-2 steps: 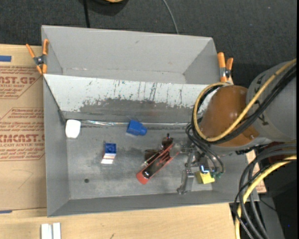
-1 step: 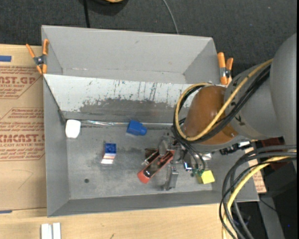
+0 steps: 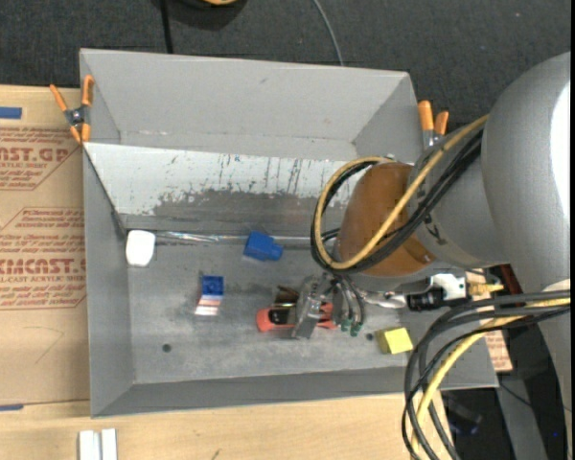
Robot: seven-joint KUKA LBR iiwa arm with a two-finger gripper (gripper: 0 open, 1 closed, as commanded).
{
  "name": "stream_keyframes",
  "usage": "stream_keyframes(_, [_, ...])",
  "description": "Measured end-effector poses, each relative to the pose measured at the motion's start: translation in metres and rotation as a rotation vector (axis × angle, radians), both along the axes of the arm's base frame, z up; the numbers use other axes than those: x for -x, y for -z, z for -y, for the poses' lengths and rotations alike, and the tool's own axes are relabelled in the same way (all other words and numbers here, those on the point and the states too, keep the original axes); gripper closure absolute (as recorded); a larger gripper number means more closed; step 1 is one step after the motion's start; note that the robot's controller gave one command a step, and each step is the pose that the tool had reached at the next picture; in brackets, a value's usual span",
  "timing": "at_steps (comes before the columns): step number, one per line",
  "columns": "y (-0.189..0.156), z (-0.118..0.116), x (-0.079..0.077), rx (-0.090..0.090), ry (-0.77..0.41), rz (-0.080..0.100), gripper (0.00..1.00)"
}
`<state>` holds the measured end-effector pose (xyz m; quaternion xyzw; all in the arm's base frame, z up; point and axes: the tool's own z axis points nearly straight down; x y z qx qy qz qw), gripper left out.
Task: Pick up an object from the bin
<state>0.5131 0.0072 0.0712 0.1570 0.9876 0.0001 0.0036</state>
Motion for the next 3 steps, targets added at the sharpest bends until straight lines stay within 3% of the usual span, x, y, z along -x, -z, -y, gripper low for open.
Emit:
stream_keyframes(1, [0.0, 0.0, 0.0, 0.0, 0.0, 0.0, 1.0])
stream_keyframes(2, [-0.04, 0.003, 0.007, 0.0, -0.016, -0.009, 1.0])
stream_keyframes(3, [-0.122, -0.003, 0.007, 0.001, -0.003, 0.001, 1.0])
